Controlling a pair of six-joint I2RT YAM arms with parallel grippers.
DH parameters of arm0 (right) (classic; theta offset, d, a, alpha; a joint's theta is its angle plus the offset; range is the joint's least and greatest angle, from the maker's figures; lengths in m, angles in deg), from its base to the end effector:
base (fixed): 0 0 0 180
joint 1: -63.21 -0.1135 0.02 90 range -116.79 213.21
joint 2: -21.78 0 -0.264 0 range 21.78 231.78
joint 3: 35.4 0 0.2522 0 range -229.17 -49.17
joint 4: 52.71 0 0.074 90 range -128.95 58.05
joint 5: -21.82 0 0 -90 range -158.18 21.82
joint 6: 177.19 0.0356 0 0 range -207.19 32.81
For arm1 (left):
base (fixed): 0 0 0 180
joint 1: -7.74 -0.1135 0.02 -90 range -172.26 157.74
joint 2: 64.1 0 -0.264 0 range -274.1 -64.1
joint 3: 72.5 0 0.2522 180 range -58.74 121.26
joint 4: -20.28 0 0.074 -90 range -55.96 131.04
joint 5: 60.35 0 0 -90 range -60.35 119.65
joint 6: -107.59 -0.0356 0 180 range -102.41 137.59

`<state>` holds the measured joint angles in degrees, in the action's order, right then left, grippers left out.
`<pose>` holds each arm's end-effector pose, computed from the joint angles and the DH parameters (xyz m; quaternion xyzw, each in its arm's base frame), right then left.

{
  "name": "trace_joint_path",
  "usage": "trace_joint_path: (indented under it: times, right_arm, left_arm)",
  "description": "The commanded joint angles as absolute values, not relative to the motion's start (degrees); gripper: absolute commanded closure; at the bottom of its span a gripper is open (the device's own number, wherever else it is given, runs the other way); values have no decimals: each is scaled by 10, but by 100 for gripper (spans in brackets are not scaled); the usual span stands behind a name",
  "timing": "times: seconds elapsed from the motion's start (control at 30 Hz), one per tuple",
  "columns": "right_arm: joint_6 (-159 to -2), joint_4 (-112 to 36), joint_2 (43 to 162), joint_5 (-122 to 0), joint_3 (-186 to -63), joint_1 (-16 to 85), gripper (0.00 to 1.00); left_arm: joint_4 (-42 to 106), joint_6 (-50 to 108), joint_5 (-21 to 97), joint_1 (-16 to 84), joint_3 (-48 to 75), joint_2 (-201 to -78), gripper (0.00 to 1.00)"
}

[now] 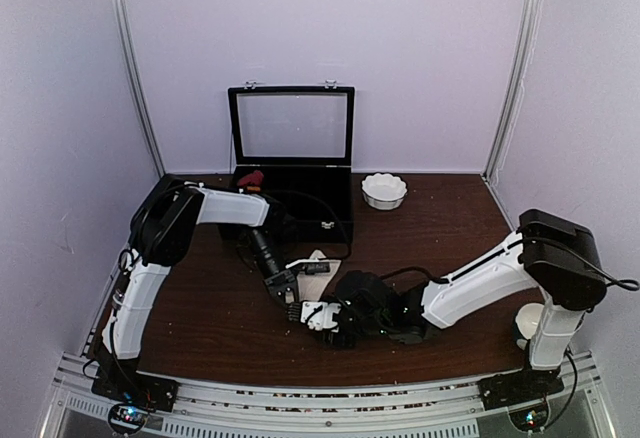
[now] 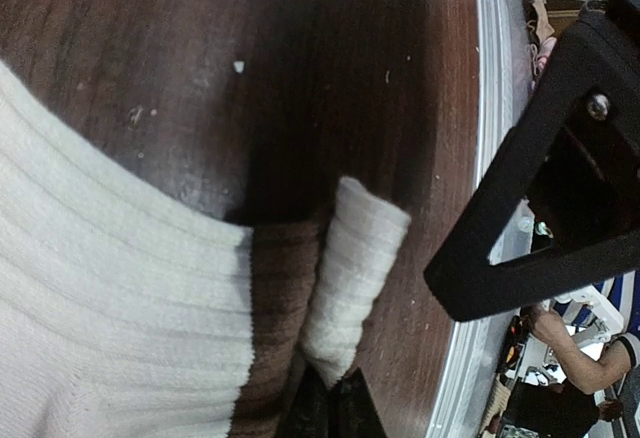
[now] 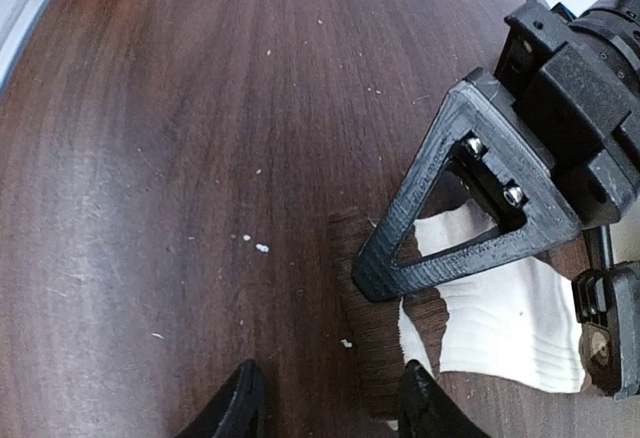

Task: Roll the socks
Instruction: Roll the sock at the center of the board.

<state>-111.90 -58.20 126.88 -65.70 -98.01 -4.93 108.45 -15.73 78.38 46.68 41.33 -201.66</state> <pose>0.1334 0.3368 0.1321 -0.6549 0.6097 0.1830 0.4073 0.3016 -0.2781 0.0997 -0.4640 -0.7686 0.3961 0.1927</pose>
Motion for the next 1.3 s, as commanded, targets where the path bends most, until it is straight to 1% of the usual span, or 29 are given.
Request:
trace_joint_path:
  times: [0.0, 0.3, 0.4, 0.47, 0.5, 0.53, 0.57, 0.6, 0.63, 0.73, 0.93, 1.1, 1.27]
  right_arm:
    - [-1151, -579, 1293, -680, -1001, -34, 55]
    - [-1157, -557, 1330, -678, -1029, -30, 62]
    - [-1155, -537, 1338, -669, -1035, -30, 70]
    - [-1152, -527, 1344, -663, -1035, -30, 78]
    - [-1150, -522, 1346, -661, -1036, -29, 83]
    - [-1148, -516, 1348, -658, -1037, -29, 89]
    - [-1145, -512, 1351, -654, -1038, -28, 93]
    - [-1139, -504, 1352, -648, -1040, -27, 97]
    - [-1133, -496, 1352, -640, -1042, -26, 99]
    - [-1111, -467, 1347, -613, -1048, -21, 100]
    - [-1028, -439, 1329, -542, -1039, -7, 100]
    - [-971, -437, 1338, -515, -1025, 1, 100]
    - [-918, -382, 1383, -453, -1075, 16, 100]
  left_arm:
    - [1073, -163, 701, 463, 393, -2031, 100]
    - [1076, -181, 706, 463, 383, -2028, 100]
    - [1077, -183, 707, 463, 385, -2027, 100]
    - [1078, -188, 709, 463, 386, -2023, 100]
    - [1078, -190, 709, 463, 387, -2020, 94]
    - [1078, -193, 710, 464, 388, -2015, 85]
    - [1076, -197, 712, 463, 386, -2007, 73]
    - [1069, -199, 713, 463, 382, -1996, 63]
    - [1057, -199, 709, 463, 374, -1983, 57]
    - [1003, -195, 697, 460, 333, -1916, 51]
    - [836, -173, 657, 448, 206, -1772, 50]
    - [786, -171, 661, 430, 164, -1725, 50]
    - [764, -204, 672, 429, 133, -1691, 50]
